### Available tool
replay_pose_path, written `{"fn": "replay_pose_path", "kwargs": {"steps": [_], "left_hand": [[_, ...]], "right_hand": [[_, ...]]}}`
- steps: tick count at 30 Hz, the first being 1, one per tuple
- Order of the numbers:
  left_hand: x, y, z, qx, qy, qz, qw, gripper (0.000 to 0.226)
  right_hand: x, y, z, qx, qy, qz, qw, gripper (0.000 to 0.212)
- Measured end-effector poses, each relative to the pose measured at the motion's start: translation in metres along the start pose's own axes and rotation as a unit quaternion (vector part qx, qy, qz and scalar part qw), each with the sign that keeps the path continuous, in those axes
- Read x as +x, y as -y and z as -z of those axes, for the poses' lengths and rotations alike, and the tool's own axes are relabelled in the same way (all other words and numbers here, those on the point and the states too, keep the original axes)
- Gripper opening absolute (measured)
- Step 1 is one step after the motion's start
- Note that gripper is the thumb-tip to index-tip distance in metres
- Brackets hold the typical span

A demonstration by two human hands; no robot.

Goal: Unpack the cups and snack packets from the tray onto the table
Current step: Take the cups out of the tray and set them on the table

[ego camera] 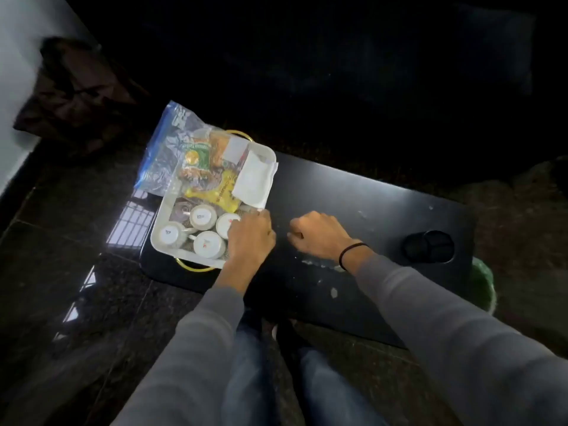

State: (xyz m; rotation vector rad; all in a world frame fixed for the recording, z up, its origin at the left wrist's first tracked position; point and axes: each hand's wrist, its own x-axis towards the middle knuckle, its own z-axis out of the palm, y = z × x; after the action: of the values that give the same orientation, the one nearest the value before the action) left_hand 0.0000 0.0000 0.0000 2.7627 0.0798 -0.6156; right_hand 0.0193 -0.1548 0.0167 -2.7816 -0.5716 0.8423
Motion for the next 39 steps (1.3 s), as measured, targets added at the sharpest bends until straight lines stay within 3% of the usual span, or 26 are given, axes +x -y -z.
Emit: {"fn": "replay_pose_path", "kwargs": {"steps": [4,10,18,24,29,33,36,39], "left_hand": [[0.016,0.051,-0.020,0.099,-0.031,-0.002,0.995,0.038],[0.042,0.104,-0.047,0.125,0.003,-0.014,0.992,0.073],[0.057,0.120,-0.066,0.205,-0.014,-0.077,0.976,0.071],[0.060,0.119,-0.059,0.112,-0.032,-0.094,0.989,0.066],[0.041,0.104,-0.050,0.048,-0.103,-0.095,0.989,0.067],[0.028,0.086,-0.047,-0.138,-0.066,-0.050,0.987,0.075],[0.021,0.068,-0.052,-0.293,-0.023,-0.003,0.956,0.070],[0.015,0.051,-0.069,-0.440,0.063,0.018,0.896,0.067]], "right_hand": [[0.028,0.009,-0.022,0.060,0.010,-0.012,0.998,0.026],[0.069,0.023,-0.062,0.203,0.019,-0.048,0.978,0.015],[0.099,0.028,-0.103,0.295,0.000,-0.065,0.953,0.038],[0.102,0.024,-0.118,0.363,-0.025,-0.077,0.928,0.039],[0.085,0.024,-0.116,0.508,-0.061,-0.121,0.851,0.042],[0.065,0.012,-0.109,0.627,-0.035,-0.132,0.767,0.039],[0.047,-0.006,-0.108,0.705,0.025,-0.134,0.696,0.040],[0.029,-0.024,-0.114,0.791,0.075,-0.151,0.588,0.046]]}}
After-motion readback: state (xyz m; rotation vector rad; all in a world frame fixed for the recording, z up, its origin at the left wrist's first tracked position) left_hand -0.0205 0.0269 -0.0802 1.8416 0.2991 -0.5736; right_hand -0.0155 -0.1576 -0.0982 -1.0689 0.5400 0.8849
